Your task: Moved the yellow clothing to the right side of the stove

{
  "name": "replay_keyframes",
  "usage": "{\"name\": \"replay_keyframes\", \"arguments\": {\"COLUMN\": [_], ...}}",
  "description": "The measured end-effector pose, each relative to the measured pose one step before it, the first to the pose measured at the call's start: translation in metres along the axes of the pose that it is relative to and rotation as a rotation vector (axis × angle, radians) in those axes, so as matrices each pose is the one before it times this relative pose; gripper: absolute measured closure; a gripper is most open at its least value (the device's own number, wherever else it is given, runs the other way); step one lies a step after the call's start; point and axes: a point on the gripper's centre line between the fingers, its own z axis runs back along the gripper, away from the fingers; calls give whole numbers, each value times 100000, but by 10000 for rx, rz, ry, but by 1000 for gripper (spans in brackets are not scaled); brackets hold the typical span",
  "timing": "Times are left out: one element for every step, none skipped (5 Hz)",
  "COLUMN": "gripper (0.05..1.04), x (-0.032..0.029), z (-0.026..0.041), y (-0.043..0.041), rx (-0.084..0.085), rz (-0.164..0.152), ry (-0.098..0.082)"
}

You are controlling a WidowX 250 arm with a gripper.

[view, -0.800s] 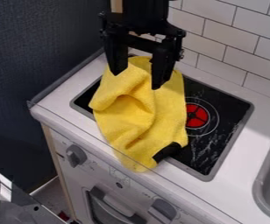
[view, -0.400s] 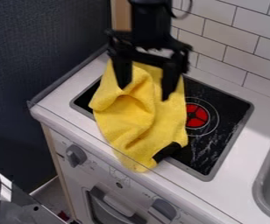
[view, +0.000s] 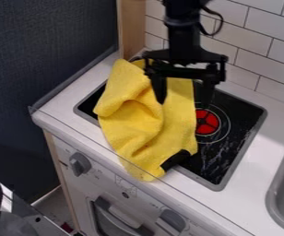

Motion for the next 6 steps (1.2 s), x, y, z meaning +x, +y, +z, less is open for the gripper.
{"name": "replay_keyframes", "arguments": {"gripper": [84, 84, 84, 130, 300, 454], "x": [3193, 1276, 795, 267, 859, 18], "z": [-2192, -1565, -2454, -2078, -503, -153], "y": [-777, 349, 586, 566, 2, 228], "rx": [147, 213, 27, 31, -47, -39], "rz": [409, 121, 6, 185, 149, 104], "ry": [-61, 32, 513, 220, 79, 61]}}
